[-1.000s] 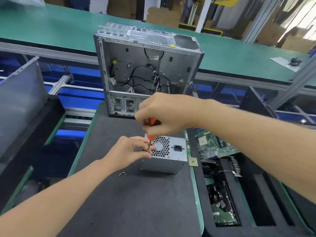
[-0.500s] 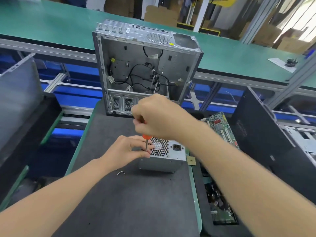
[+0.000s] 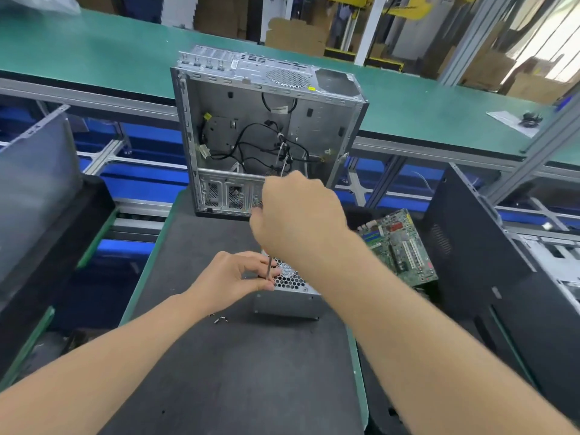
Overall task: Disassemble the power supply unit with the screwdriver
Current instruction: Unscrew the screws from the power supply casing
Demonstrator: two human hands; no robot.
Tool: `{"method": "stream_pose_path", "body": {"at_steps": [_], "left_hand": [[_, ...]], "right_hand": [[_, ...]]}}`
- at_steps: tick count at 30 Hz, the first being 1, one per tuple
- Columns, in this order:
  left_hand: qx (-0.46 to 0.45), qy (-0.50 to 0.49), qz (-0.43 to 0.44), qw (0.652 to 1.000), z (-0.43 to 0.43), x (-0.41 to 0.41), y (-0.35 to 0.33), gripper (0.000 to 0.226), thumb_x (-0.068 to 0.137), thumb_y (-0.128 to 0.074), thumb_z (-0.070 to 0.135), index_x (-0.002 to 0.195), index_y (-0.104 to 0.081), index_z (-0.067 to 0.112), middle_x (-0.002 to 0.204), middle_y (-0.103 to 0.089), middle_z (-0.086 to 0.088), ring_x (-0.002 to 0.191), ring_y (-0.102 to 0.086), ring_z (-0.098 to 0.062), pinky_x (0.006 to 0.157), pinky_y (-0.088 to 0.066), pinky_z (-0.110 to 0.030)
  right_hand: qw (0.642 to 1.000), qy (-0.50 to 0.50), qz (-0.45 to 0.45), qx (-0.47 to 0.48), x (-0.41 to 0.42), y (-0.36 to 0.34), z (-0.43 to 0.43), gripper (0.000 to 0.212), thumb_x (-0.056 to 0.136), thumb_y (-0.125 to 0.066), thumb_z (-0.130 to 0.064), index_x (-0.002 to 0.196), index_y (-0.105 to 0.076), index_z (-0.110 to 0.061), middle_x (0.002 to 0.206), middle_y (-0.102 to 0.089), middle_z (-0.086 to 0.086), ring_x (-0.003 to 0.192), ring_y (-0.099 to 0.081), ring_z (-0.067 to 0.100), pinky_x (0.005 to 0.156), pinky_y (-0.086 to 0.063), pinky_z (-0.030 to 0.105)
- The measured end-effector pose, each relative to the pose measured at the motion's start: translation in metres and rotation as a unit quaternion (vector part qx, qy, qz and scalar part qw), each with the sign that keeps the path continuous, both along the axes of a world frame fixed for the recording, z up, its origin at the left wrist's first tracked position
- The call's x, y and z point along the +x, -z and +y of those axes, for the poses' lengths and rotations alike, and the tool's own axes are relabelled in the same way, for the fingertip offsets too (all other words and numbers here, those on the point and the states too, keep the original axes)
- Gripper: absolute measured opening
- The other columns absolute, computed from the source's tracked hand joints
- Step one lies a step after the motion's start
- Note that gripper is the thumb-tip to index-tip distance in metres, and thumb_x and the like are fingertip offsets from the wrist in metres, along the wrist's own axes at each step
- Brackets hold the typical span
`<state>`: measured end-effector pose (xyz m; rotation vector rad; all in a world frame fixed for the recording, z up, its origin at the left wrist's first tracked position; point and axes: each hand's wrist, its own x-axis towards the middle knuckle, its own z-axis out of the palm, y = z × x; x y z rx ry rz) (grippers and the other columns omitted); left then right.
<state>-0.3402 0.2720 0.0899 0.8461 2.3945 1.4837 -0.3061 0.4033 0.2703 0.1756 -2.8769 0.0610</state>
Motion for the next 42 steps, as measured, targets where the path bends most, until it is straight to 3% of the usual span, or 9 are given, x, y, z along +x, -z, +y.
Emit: {"method": "stream_pose_path", "body": {"at_steps": [3,7,12,19,28,31,35,38,42], "left_hand": [[-0.001,0.003,0.007,1.0,-0.001,0.0,0.002,0.008,0.083,-0.084,0.007,0.089,-0.084,0.013,0.101,-0.069,0.042,0.082,-0.063,0.023,0.081,-0.037,0.005],[0.013,0.02,-0.003,1.0,-0.003,-0.004,0.006,0.009,0.082,-0.088,0.017,0.081,-0.083,0.024,0.106,-0.073,0.032,0.106,-0.068,0.01,0.094,-0.039,-0.001],[0.034,0.035,0.006,0.999,-0.003,-0.003,0.012,0.01,0.084,-0.087,0.017,0.078,-0.079,0.017,0.11,-0.077,0.013,0.115,-0.068,0.004,0.098,-0.044,-0.007],[0.094,0.03,-0.091,0.991,-0.005,-0.002,-0.002,0.033,0.092,-0.077,0.003,0.098,-0.082,0.034,0.109,-0.08,0.005,0.114,-0.073,-0.012,0.095,-0.058,-0.028],[0.079,0.036,-0.039,0.995,0.001,0.002,-0.021,0.011,0.09,-0.071,0.033,0.093,-0.078,0.026,0.098,-0.081,0.003,0.099,-0.077,-0.017,0.096,-0.058,-0.038],[0.071,0.027,-0.03,0.997,0.002,0.001,-0.019,0.016,0.086,-0.071,0.041,0.091,-0.079,0.028,0.095,-0.081,0.005,0.095,-0.078,-0.016,0.094,-0.059,-0.045],[0.072,0.027,-0.037,0.996,0.003,0.0,-0.017,0.016,0.085,-0.07,0.043,0.09,-0.078,0.03,0.096,-0.081,0.006,0.096,-0.077,-0.015,0.096,-0.058,-0.042],[0.072,0.03,-0.047,0.996,0.003,-0.001,-0.016,0.015,0.086,-0.071,0.043,0.091,-0.078,0.031,0.099,-0.08,0.006,0.097,-0.077,-0.015,0.092,-0.058,-0.032],[0.041,0.034,-0.036,0.998,-0.003,-0.004,-0.011,0.018,0.091,-0.078,0.013,0.093,-0.08,0.031,0.101,-0.08,0.01,0.093,-0.077,-0.01,0.087,-0.058,-0.021]], "right_hand": [[0.999,0.041,0.015,0.001,-0.002,0.01,-0.01,0.028,0.092,-0.061,-0.017,0.081,-0.035,-0.016,0.067,-0.024,-0.001,0.064,-0.036,0.026,0.055,-0.026,0.032],[0.996,-0.087,-0.032,0.005,-0.011,0.005,0.008,0.034,0.088,-0.061,-0.018,0.064,-0.036,-0.016,0.064,-0.04,0.002,0.057,-0.044,0.026,0.051,-0.038,0.032],[0.926,-0.331,-0.18,0.027,-0.023,-0.023,0.036,0.014,0.089,-0.069,-0.024,0.081,-0.061,-0.015,0.071,-0.061,-0.007,0.065,-0.049,0.011,0.065,-0.044,0.027],[0.896,-0.374,-0.231,0.065,-0.031,-0.03,0.039,0.009,0.088,-0.071,-0.03,0.091,-0.062,-0.027,0.085,-0.061,-0.014,0.08,-0.055,0.004,0.073,-0.05,0.032],[0.92,-0.295,-0.258,0.024,-0.018,-0.031,0.046,0.032,0.077,-0.07,-0.014,0.102,-0.058,-0.031,0.089,-0.066,-0.012,0.086,-0.057,0.012,0.076,-0.054,0.043],[0.942,-0.26,-0.213,0.026,-0.011,-0.028,0.041,0.024,0.082,-0.07,-0.038,0.099,-0.058,-0.027,0.088,-0.059,-0.009,0.09,-0.053,0.014,0.079,-0.053,0.041],[0.996,-0.074,-0.023,0.05,-0.003,-0.016,0.027,0.056,0.091,-0.05,-0.07,0.068,-0.039,-0.02,0.07,-0.039,-0.002,0.057,-0.04,0.019,0.051,-0.033,0.031],[0.998,-0.025,-0.041,0.041,0.0,-0.011,0.018,0.057,0.096,-0.052,-0.06,0.063,-0.03,-0.02,0.067,-0.035,0.0,0.052,-0.032,0.016,0.046,-0.022,0.028],[0.988,-0.092,-0.123,0.034,-0.007,-0.015,0.022,0.039,0.094,-0.062,-0.041,0.073,-0.043,-0.014,0.075,-0.041,0.002,0.06,-0.044,0.021,0.049,-0.031,0.029]]}}
